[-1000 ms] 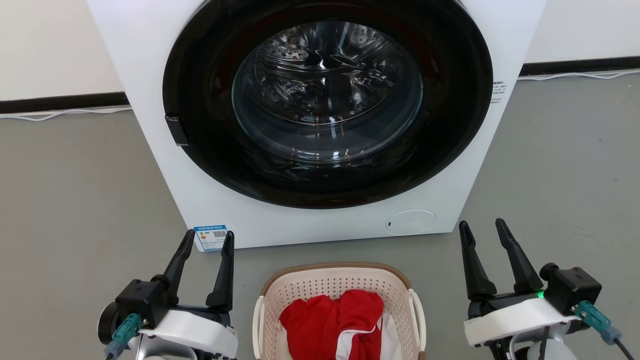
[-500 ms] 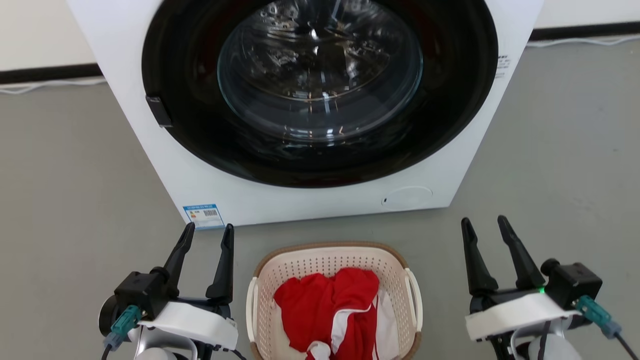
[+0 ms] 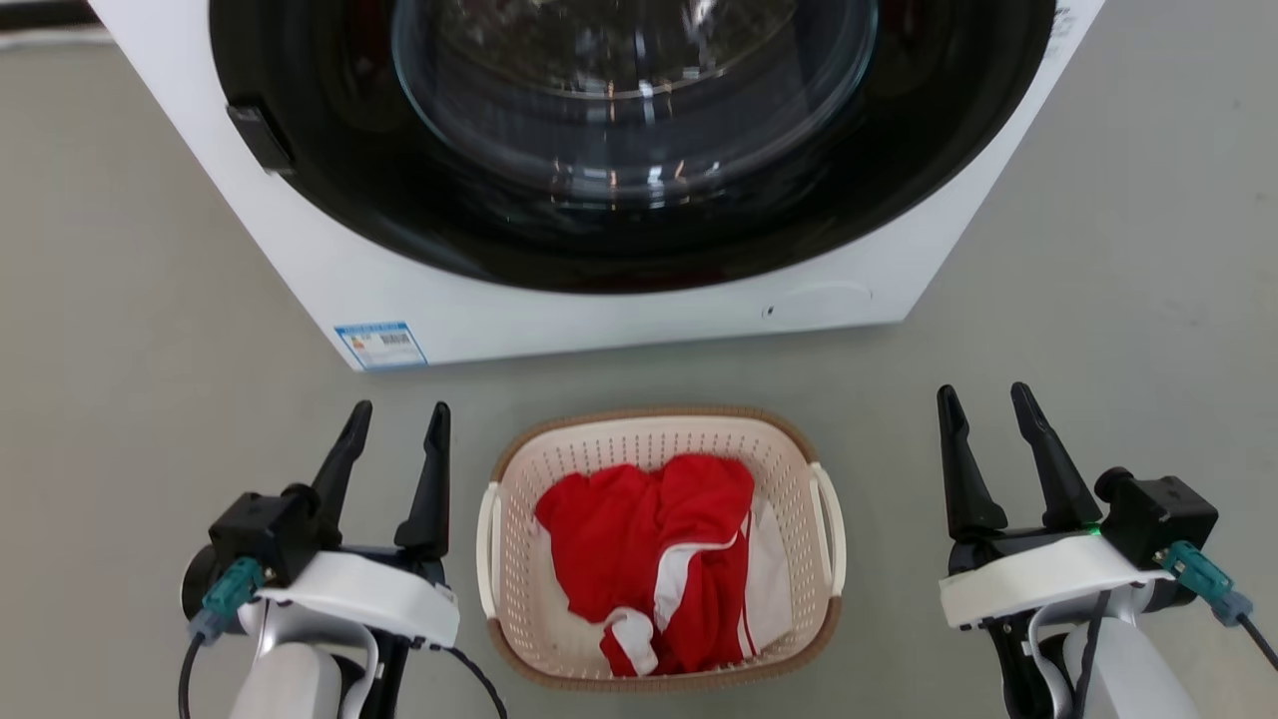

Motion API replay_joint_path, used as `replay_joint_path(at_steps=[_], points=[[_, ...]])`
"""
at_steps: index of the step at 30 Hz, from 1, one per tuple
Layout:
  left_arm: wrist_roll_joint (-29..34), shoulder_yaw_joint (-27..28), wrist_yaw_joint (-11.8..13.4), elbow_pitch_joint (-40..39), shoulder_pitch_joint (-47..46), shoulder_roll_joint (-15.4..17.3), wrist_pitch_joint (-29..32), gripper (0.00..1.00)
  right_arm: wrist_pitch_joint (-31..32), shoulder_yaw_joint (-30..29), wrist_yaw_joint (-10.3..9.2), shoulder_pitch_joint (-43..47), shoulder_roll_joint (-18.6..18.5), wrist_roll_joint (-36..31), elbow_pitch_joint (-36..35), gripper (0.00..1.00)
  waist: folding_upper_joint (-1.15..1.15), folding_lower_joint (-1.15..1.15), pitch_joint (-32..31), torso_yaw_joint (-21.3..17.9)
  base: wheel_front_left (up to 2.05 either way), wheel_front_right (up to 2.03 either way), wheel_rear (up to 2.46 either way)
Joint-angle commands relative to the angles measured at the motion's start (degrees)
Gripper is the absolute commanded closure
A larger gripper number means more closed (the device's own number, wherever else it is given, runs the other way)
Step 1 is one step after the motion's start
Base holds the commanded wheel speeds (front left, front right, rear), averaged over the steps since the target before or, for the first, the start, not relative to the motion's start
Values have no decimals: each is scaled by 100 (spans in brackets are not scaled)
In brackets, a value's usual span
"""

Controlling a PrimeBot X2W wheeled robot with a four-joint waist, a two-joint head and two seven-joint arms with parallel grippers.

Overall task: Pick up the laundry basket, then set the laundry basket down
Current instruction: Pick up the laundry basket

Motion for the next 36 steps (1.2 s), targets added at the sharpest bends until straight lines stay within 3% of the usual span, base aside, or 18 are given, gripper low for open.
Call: replay_joint_path(at_steps=[1,19,36], points=[[-48,186,-34,-43,-292,90,-36,0,-66,102,41,-204,6,-83,-9,0,0,0,283,7,0,0,0],[-329,-107,-34,972,-1245,381,-36,0,-66,82,41,-1003,6,-101,1037,0,0,0,1584,57,0,0,0],[-941,-836,-34,2470,-2278,518,-36,0,-66,123,41,-1781,6,-290,2211,0,0,0,2618,177,0,0,0]])
